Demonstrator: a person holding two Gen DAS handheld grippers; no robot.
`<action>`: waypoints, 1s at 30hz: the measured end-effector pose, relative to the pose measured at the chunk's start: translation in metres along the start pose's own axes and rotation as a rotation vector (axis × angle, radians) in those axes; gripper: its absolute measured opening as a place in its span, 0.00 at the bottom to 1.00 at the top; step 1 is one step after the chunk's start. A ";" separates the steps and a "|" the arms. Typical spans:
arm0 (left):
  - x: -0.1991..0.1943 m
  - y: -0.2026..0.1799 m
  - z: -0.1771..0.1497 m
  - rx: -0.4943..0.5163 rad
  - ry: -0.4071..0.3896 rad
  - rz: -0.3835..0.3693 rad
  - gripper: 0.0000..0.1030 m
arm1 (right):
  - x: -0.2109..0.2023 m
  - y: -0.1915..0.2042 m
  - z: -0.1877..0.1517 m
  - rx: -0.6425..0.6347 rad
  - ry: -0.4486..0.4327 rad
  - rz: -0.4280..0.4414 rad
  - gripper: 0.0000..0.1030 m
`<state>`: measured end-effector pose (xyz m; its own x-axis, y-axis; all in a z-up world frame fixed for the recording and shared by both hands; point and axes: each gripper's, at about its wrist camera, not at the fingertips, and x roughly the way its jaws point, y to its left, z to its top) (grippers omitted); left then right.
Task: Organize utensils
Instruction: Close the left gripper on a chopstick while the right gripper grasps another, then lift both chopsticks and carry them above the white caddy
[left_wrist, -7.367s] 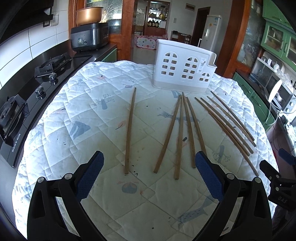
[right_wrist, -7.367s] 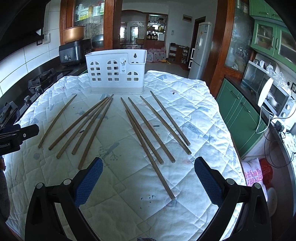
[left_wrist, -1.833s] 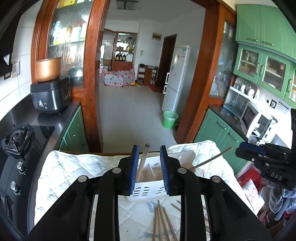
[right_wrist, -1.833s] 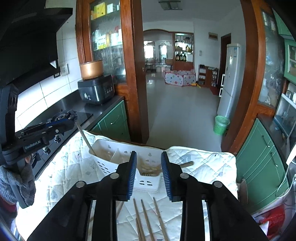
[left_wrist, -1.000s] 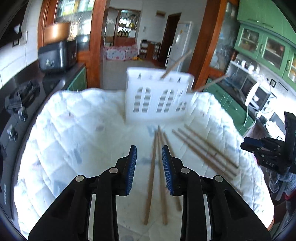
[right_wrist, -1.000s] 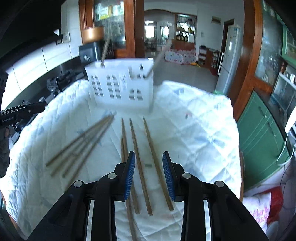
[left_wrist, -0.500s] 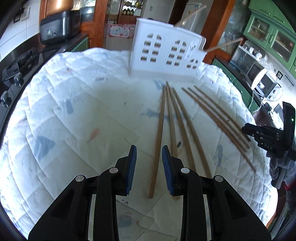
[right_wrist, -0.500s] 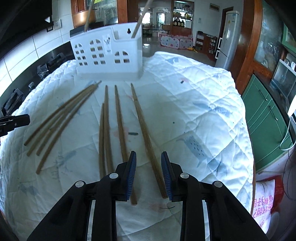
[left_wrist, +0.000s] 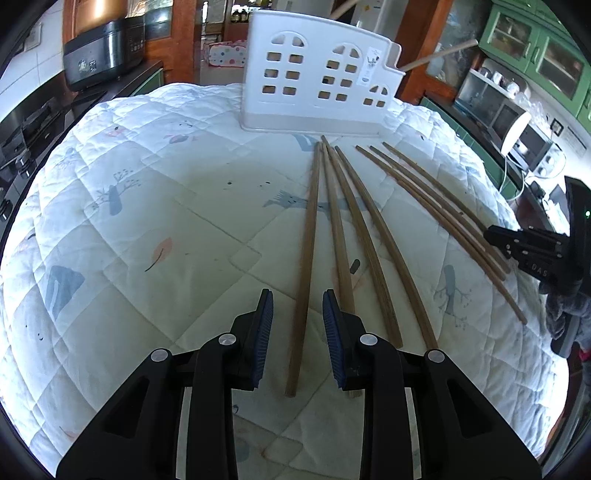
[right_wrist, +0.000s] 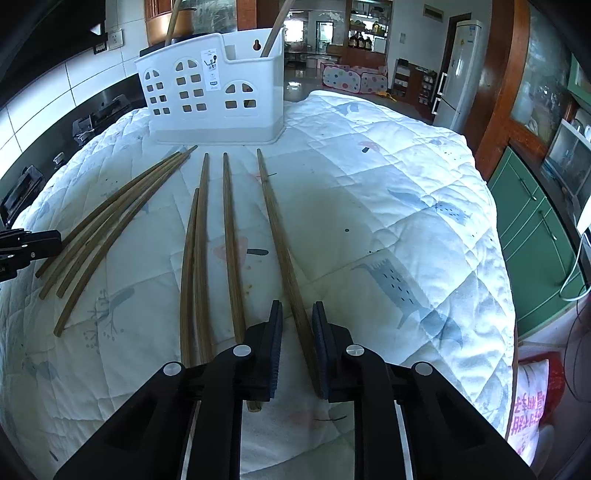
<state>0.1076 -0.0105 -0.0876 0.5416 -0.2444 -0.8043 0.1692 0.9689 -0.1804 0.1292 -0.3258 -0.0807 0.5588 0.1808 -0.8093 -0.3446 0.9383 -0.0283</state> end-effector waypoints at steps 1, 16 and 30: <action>0.001 -0.001 0.000 0.003 0.000 0.000 0.27 | 0.000 0.000 0.000 -0.001 -0.001 -0.002 0.14; 0.004 -0.004 0.000 0.051 -0.013 0.062 0.09 | -0.002 0.009 -0.003 -0.047 -0.029 -0.043 0.09; -0.042 -0.006 0.018 0.027 -0.123 0.000 0.06 | -0.068 0.022 0.026 -0.016 -0.167 -0.019 0.07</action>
<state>0.0990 -0.0067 -0.0426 0.6381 -0.2489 -0.7286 0.1905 0.9679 -0.1638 0.1032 -0.3096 -0.0110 0.6823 0.2104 -0.7002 -0.3439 0.9375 -0.0534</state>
